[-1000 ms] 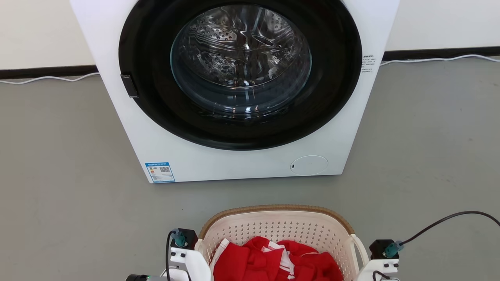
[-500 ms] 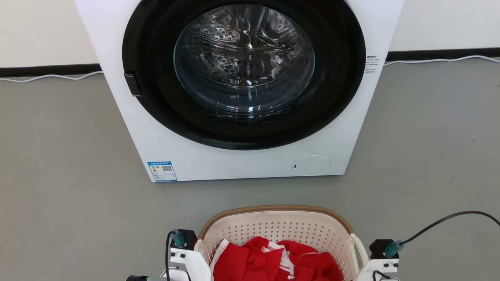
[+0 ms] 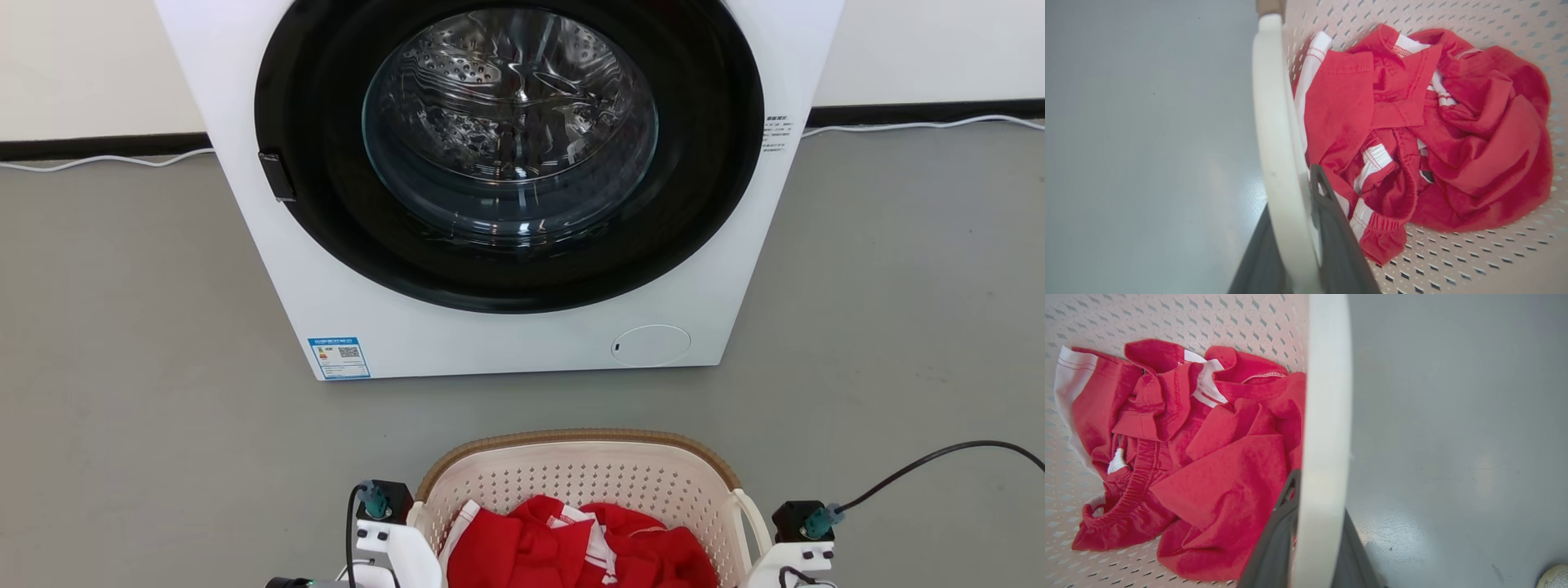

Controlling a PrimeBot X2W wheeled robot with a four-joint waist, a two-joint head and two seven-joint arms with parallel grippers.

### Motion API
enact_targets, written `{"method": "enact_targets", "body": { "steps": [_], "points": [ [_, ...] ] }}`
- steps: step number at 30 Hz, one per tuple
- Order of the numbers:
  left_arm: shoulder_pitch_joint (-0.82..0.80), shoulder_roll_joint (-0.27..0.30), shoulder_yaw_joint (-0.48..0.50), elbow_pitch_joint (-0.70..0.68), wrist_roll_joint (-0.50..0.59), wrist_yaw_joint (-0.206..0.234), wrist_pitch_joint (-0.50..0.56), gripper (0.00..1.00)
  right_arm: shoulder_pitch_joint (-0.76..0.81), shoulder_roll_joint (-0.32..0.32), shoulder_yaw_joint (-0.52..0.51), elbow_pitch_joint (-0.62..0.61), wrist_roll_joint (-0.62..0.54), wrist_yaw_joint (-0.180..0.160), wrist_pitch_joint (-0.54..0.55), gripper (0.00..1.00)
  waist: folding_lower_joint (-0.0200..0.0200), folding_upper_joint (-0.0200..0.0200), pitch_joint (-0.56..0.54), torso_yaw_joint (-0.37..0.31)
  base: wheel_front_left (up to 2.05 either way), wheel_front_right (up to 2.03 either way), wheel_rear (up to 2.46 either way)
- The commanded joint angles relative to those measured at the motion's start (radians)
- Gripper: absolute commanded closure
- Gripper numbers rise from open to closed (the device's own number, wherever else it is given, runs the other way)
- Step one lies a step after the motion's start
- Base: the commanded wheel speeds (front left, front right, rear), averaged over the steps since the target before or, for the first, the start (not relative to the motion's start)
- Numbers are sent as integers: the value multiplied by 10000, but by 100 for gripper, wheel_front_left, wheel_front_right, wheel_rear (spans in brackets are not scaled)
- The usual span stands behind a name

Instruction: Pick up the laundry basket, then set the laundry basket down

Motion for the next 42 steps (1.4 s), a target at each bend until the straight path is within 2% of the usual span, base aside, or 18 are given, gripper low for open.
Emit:
{"method": "enact_targets", "body": {
  "steps": [1, 22, 32, 42],
  "points": [
    [-263, -24, 76, -239, -3, -89, -105, 100, -267, 78, 181, -205, 13, 152, -158, 100, 0, -1, 8, 5, 0, 0, 0],
    [-500, -24, -76, 26, -211, -188, -259, 100, -444, 78, 483, -205, 343, 152, -331, 100, 0, -1, 312, 96, 0, 0, 0],
    [-982, 83, 39, 279, -244, -349, -797, 100, -788, 78, 1035, -423, 972, 152, -966, 100, 0, -1, 1124, 79, 0, 0, 0],
    [-1584, 601, 223, 417, -305, -598, -1322, 100, -1206, 78, 1654, -651, 1595, 152, -1694, 100, 0, -1, 2332, 140, 0, 0, 0]
  ]
}}
